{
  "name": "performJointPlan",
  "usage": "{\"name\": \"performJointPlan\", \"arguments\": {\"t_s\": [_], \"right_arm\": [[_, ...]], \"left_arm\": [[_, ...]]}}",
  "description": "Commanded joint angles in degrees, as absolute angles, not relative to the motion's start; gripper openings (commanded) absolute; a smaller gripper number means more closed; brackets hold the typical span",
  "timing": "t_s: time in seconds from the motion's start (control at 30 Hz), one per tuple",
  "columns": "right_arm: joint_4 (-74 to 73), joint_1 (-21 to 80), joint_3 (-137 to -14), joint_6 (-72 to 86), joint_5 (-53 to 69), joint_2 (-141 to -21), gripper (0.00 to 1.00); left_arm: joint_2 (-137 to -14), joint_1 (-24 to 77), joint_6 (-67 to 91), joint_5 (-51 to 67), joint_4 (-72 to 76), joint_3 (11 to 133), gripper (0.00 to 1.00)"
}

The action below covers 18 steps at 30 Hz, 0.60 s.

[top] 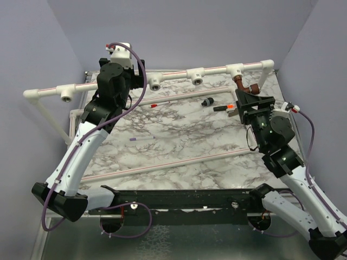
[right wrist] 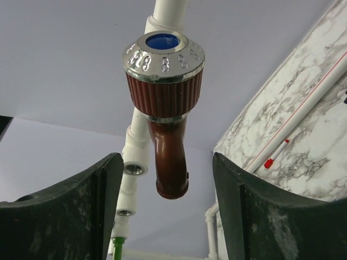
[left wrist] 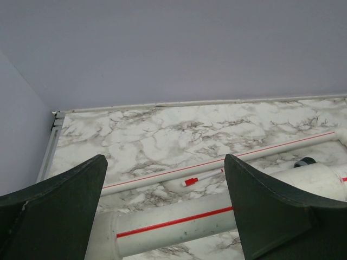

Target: Install the water faucets

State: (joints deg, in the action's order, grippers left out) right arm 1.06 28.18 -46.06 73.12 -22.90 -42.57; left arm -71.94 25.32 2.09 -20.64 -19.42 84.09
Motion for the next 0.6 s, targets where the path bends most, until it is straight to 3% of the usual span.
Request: {"name": "performJointPlan", "arguments": {"t_s": [0.0, 0.57], "right_arm": [[-4.3, 28.4, -47.3, 68.5, -25.2, -40.4, 0.72], [-16.1, 28.4, -54.0, 43.5, -29.5, -36.5, 0.73]], "left_arm": [[-75.8, 27.6, 2.1, -13.0, -28.6, 82.1, 0.91], [-76.0, 27.6, 2.2, -12.8, -28.7, 82.3, 0.91]]}}
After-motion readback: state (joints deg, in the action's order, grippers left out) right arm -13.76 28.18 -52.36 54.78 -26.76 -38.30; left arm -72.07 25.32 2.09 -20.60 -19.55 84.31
